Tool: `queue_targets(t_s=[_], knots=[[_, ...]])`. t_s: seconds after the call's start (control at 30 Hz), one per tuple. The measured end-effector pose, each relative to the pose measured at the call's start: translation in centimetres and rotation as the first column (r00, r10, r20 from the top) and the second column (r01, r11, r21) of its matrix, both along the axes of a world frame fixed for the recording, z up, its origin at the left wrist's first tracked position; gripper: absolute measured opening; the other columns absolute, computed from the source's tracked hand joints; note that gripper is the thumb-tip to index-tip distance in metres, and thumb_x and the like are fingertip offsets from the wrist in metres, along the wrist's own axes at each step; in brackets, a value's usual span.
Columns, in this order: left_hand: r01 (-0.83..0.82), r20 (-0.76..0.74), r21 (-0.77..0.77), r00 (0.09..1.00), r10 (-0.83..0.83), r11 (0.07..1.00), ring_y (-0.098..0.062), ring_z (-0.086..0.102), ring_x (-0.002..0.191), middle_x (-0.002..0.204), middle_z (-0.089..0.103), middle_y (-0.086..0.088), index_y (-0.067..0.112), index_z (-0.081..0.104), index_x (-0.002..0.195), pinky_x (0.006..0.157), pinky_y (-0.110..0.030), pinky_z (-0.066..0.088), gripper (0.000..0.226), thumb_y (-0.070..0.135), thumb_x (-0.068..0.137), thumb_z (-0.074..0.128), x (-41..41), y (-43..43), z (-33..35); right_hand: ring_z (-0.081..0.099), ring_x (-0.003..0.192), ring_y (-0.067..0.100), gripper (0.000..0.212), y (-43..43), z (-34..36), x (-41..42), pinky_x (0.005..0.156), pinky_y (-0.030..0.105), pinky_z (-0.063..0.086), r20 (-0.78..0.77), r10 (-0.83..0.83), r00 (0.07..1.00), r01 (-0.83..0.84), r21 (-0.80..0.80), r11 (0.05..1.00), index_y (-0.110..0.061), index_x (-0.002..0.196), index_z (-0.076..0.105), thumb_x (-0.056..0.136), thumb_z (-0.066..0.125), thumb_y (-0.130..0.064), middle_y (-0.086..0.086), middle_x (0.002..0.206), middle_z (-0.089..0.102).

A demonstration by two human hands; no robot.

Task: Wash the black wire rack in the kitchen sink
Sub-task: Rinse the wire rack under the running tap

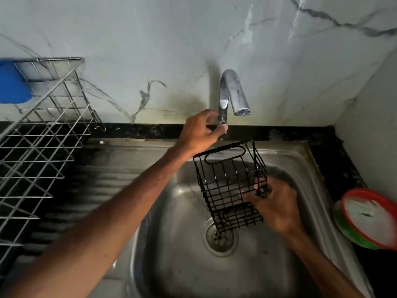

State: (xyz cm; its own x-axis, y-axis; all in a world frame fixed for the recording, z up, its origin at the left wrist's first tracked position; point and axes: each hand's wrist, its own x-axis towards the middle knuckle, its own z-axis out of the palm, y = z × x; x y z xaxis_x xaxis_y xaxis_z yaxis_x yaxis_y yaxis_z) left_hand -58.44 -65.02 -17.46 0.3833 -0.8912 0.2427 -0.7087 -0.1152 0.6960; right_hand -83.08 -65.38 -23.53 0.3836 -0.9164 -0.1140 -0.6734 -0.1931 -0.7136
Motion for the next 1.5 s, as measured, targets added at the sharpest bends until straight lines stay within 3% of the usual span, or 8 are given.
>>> queue_targets(t_s=[0.2, 0.33, 0.47, 0.77, 1.07, 1.23, 1.37, 1.5], knots=[[-0.126, 0.173, -0.149, 0.973, 0.151, 0.981, -0.008, 0.071, 0.058, 0.078, 0.077, -0.002, 0.006, 0.076, 0.089, 0.066, -0.033, 0.064, 0.018, 0.024, 0.09, 0.076, 0.1, -2.8, -1.8, 0.062, 0.082, -0.001, 0.028, -0.5, -2.3, 0.6, 0.064, 0.012, 0.046, 0.086, 0.025, 0.996, -0.022, -0.032, 0.999, -0.033, 0.085, 0.063, 0.071, 0.088, -0.037, -0.015, 0.087, 0.066], [-0.118, -0.299, 0.115, 0.943, 0.148, 0.986, -0.017, 0.075, 0.062, 0.078, 0.076, -0.014, -0.005, 0.071, 0.1, 0.068, -0.039, 0.064, 0.033, 0.028, 0.1, 0.065, -0.3, -2.1, -2.1, 0.066, 0.082, 0.001, 0.028, -0.5, -3.3, 0.6, 0.064, 0.013, 0.049, 0.152, 0.01, 0.988, -0.001, -0.063, 0.998, -0.03, 0.088, 0.067, 0.071, 0.089, -0.032, -0.014, 0.087, 0.07], [0.017, -0.765, 0.121, 0.639, 0.082, 0.992, -0.01, 0.071, 0.06, 0.073, 0.074, -0.005, 0.001, 0.061, 0.11, 0.058, -0.023, 0.058, 0.015, 0.008, 0.107, 0.048, 0.3, -1.6, -2.0, 0.059, 0.081, 0.0, 0.031, -0.3, -3.7, 0.4, 0.057, 0.01, 0.042, 0.186, 0.001, 0.983, 0.012, -0.066, 0.998, -0.029, 0.087, 0.061, 0.073, 0.088, -0.03, -0.012, 0.087, 0.063], [-0.02, -0.92, 0.051, 0.388, 0.055, 0.998, -0.009, 0.068, 0.057, 0.067, 0.073, 0.0, 0.0, 0.058, 0.106, 0.052, -0.026, 0.061, 0.018, -0.005, 0.103, 0.041, 0.8, -1.3, -4.0, 0.066, 0.071, 0.008, 0.035, -0.7, -5.5, 1.0, 0.045, 0.009, 0.043, 0.259, -0.039, 0.965, 0.061, -0.079, 0.995, -0.022, 0.094, 0.065, 0.072, 0.09, -0.029, -0.001, 0.084, 0.07], [0.069, -0.413, 0.255, 0.91, 0.044, 0.964, -0.027, 0.079, 0.085, 0.09, 0.08, -0.008, 0.001, 0.065, 0.11, 0.069, -0.036, 0.061, 0.047, 0.045, 0.106, 0.049, 0.1, 2.5, -2.1, 0.064, 0.08, 0.004, 0.036, -0.4, -4.7, 1.2, 0.056, 0.013, 0.046, 0.241, 0.012, 0.97, 0.018, -0.122, 0.992, -0.023, 0.097, 0.063, 0.072, 0.088, -0.03, -0.007, 0.093, 0.067], [0.205, -0.437, 0.203, 0.894, -0.099, 0.958, -0.025, 0.077, 0.098, 0.102, 0.08, -0.004, 0.009, 0.073, 0.111, 0.09, -0.042, 0.057, 0.041, 0.047, 0.1, 0.061, -0.4, 5.6, -4.1, 0.06, 0.077, 0.001, 0.041, -0.3, -4.4, 0.8, 0.055, 0.011, 0.041, 0.164, 0.022, 0.986, 0.004, -0.159, 0.987, -0.022, 0.098, 0.062, 0.069, 0.091, -0.03, -0.009, 0.09, 0.065], [-0.143, -0.441, -0.039, 0.891, 0.111, 0.989, -0.014, 0.072, 0.081, 0.101, 0.077, -0.001, 0.017, 0.069, 0.107, 0.073, -0.029, 0.056, 0.039, 0.055, 0.096, 0.063, -3.0, 6.6, -5.6, 0.065, 0.077, 0.009, 0.045, -0.3, -4.1, 0.5, 0.056, 0.017, 0.048, 0.183, -0.01, 0.983, 0.041, -0.171, 0.984, -0.019, 0.1, 0.061, 0.068, 0.091, -0.03, -0.001, 0.091, 0.067], [-0.086, -0.315, -0.035, 0.946, 0.07, 0.996, -0.018, 0.055, 0.118, 0.14, 0.05, -0.006, 0.014, 0.027, 0.154, 0.095, -0.034, 0.049, 0.096, 0.069, 0.086, 0.066, -6.3, 7.9, -6.2, 0.064, 0.074, 0.007, 0.047, 0.0, -4.3, 0.5, 0.057, 0.019, 0.048, 0.155, -0.02, 0.988, 0.059, -0.251, 0.966, -0.018, 0.1, 0.062, 0.068, 0.089, -0.039, -0.003, 0.086, 0.067]])
